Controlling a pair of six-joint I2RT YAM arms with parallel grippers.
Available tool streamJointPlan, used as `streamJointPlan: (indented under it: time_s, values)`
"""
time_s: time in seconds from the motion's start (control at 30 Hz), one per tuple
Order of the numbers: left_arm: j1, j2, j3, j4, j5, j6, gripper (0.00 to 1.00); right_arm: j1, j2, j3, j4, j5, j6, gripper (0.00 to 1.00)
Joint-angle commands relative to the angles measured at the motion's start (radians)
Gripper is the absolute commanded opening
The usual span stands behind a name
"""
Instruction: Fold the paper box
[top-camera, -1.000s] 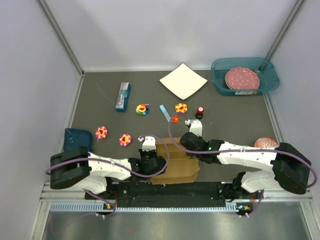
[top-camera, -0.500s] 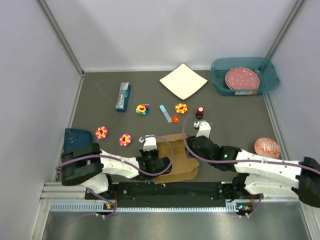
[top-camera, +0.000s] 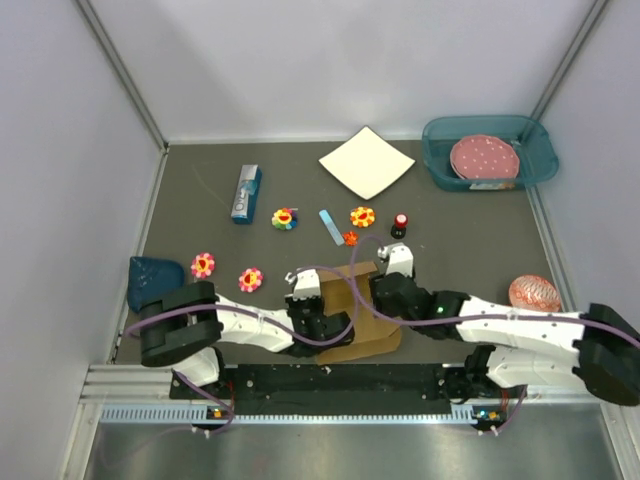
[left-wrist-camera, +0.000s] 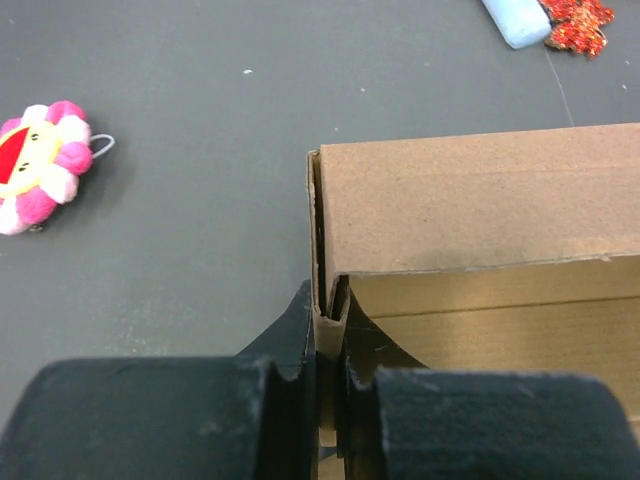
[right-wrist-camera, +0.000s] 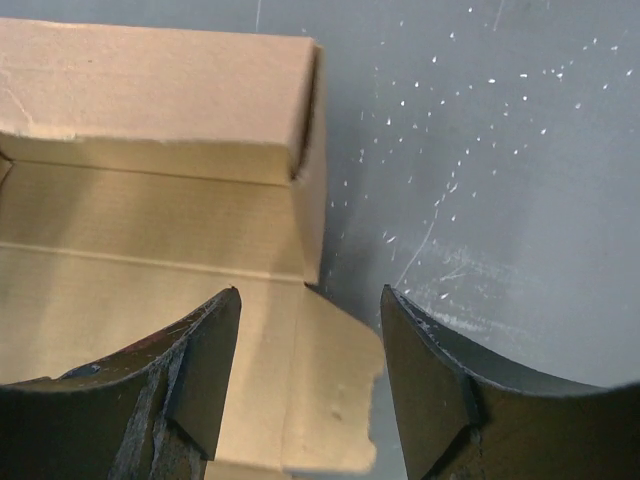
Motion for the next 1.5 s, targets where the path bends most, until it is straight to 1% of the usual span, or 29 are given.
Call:
streamJointPlan:
  time_s: [0.0,0.07,0.17,0.33,0.43,0.53,0.7,0.8,0.83,0.9,0.97,1.0,1.03,1.37,1.4,1.47]
  values:
    - [-0.002,0.025,0.089,-0.126,0.105,-0.007,0.0,0.01,0.14,0.114,0.033,0.086,-0.024,0.58]
    - [-0.002,0.031,0.103,-0.163,0.133,-0.018,0.0,0.007,0.197,0.131,0.029,0.132,-0.012,0.57]
    - [-0.002,0.03,0.11,-0.178,0.159,-0.012,0.0,0.005,0.231,0.151,0.033,0.192,0.006,0.56]
    - [0.0,0.016,0.115,-0.18,0.183,0.011,0.0,-0.009,0.306,0.18,0.034,0.236,0.005,0.5]
    - [-0.002,0.011,0.123,-0.181,0.188,0.031,0.0,-0.019,0.335,0.18,0.022,0.238,0.013,0.47]
    - [-0.002,0.013,0.132,-0.181,0.199,0.043,0.0,-0.032,0.358,0.174,0.022,0.235,0.019,0.41]
    - [-0.002,0.017,0.135,-0.181,0.206,0.042,0.0,-0.038,0.408,0.157,0.033,0.22,0.04,0.38]
    - [-0.002,0.017,0.133,-0.181,0.211,0.042,0.0,-0.042,0.415,0.146,0.052,0.209,0.043,0.33]
    - [-0.002,0.016,0.133,-0.181,0.213,0.042,0.0,-0.042,0.421,0.142,0.056,0.206,0.043,0.29]
    - [-0.002,0.016,0.133,-0.18,0.216,0.042,0.0,-0.042,0.429,0.137,0.069,0.2,0.045,0.24]
    - [-0.002,0.014,0.133,-0.181,0.217,0.042,0.0,-0.042,0.435,0.13,0.075,0.192,0.049,0.16]
    - [-0.002,0.014,0.133,-0.18,0.217,0.042,0.0,-0.044,0.437,0.128,0.077,0.19,0.052,0.1]
    - [-0.002,0.013,0.132,-0.181,0.217,0.042,0.0,-0.044,0.435,0.122,0.079,0.19,0.06,0.0]
    - [-0.002,0.022,0.132,-0.181,0.211,0.037,0.0,-0.044,0.362,0.079,0.076,0.19,0.074,0.0]
    - [-0.002,0.024,0.133,-0.18,0.211,0.036,0.0,-0.044,0.34,0.077,0.069,0.187,0.08,0.13]
    - [-0.002,0.025,0.133,-0.18,0.211,0.036,0.0,-0.044,0.317,0.076,0.056,0.187,0.085,0.25]
